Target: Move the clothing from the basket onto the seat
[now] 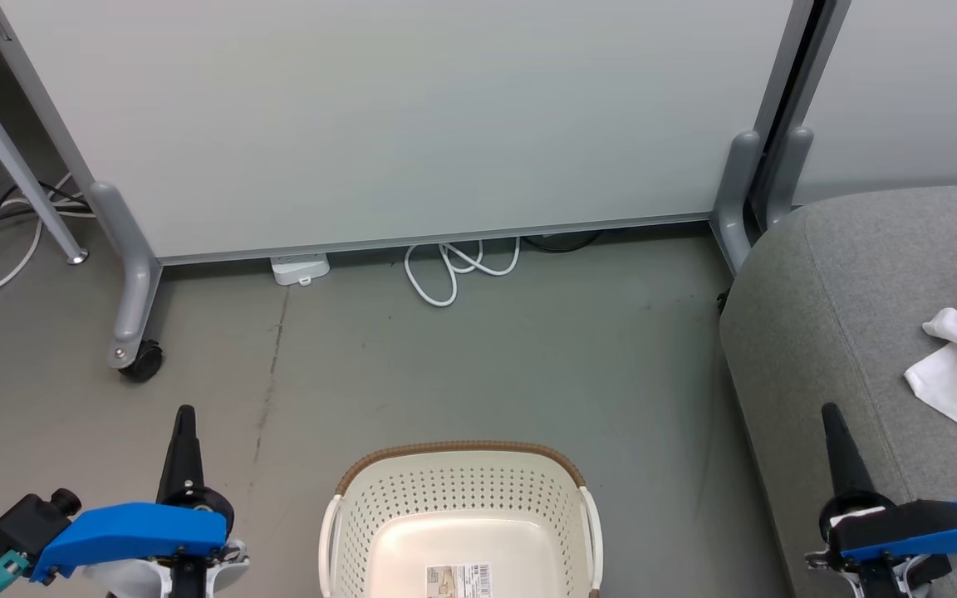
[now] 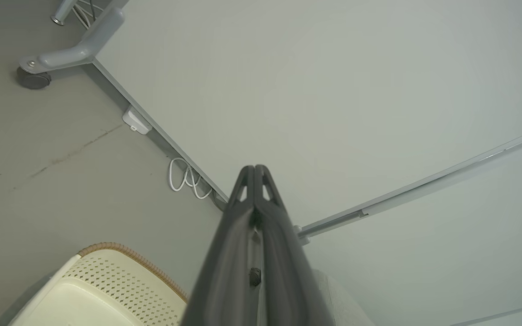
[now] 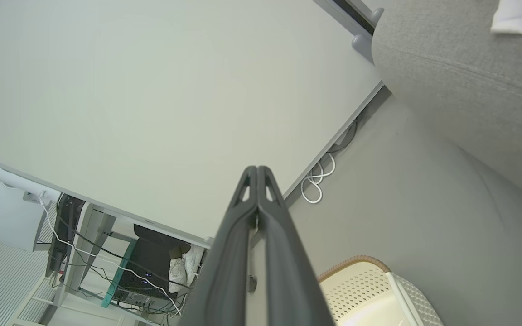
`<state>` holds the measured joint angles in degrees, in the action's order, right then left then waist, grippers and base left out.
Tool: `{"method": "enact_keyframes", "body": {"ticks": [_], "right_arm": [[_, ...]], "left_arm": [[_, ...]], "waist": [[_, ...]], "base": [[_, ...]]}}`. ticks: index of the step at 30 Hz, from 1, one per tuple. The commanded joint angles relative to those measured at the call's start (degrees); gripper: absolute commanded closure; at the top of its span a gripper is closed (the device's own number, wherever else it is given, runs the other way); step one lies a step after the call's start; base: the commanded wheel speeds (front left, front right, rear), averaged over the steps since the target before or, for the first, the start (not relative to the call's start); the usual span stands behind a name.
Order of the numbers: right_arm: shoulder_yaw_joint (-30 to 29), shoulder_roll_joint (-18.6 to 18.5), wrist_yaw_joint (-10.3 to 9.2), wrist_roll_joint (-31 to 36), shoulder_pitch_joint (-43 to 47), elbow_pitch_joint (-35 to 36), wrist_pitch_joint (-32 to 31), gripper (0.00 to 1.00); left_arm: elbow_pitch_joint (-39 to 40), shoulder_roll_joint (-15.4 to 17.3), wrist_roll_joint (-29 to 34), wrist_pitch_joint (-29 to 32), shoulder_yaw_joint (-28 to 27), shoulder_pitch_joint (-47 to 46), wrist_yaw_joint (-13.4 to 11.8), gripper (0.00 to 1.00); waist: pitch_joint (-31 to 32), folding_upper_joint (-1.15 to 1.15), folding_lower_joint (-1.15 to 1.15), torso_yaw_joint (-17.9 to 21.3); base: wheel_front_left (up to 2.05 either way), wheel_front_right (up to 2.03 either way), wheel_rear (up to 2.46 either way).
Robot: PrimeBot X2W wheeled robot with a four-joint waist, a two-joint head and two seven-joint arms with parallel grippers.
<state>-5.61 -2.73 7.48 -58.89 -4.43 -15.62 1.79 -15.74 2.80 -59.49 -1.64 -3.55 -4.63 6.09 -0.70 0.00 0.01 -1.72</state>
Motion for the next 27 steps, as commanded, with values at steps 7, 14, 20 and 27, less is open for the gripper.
{"method": "enact_keyframes", "body": {"ticks": [7,14,20,27], "right_arm": [[-0.23,-0.21,0.02,-5.02,-1.62,0.78,-1.28,1.0],[-0.37,-0.21,0.02,-9.2,-1.75,0.84,-2.33,1.0],[-0.48,-0.22,0.02,-12.57,-1.98,0.89,-3.25,1.0],[-0.61,-0.22,0.02,-16.28,-2.08,0.94,-4.19,1.0]], "left_arm": [[1.11,0.13,-4.95,1.17,-0.76,-1.49,-0.05,1.0],[1.48,0.13,-9.03,2.25,-1.08,-1.6,-0.1,1.0],[1.76,0.13,-12.36,3.09,-1.4,-1.71,-0.13,1.0],[2.09,0.13,-15.99,4.08,-1.76,-1.81,-0.19,1.0]], "waist": [[0.08,0.0,0.0,0.18],[0.16,0.0,0.0,0.36],[0.23,0.0,0.0,0.52],[0.31,0.0,0.0,0.7]], "base": [[0.0,0.0,0.0],[0.0,0.0,0.0],[0.0,0.0,0.0],[0.0,0.0,0.0]]}}
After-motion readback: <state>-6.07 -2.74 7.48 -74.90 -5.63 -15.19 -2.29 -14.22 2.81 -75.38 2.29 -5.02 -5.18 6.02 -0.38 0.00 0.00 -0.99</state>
